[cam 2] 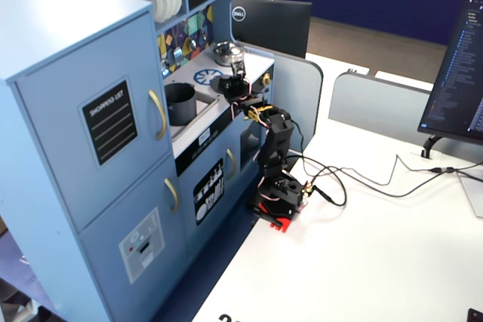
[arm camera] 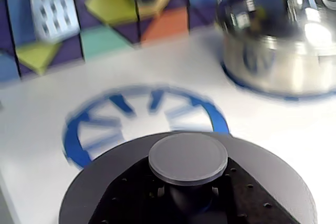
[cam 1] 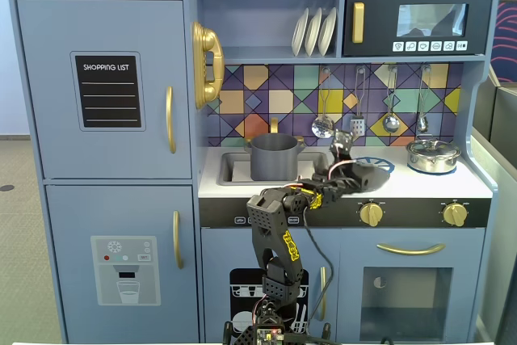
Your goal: Pick up the lid from the counter and put it on the gray recipient
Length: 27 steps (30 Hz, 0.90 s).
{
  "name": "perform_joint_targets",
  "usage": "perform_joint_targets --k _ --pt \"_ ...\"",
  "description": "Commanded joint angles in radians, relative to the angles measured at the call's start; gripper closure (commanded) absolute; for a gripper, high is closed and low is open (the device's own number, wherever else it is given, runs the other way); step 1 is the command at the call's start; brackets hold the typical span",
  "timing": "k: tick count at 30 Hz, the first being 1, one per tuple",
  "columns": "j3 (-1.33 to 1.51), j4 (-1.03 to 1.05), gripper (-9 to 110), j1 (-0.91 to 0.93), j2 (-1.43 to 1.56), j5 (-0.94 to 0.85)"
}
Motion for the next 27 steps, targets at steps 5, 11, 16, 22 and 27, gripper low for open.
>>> perform_joint_targets --k 5,11,16,22,27 --pt "-0.284 0.216 102 -0.066 0.144 0.029" --pt "-0.377 0.39 102 -0.202 0.23 0.046" --pt "-0.35 0.46 102 -0.316 0.293 0.049" --pt "-0.31 0.456 102 -0.428 0.307 0.015" --pt "-0.264 0.445 102 -0.502 0.311 -0.002"
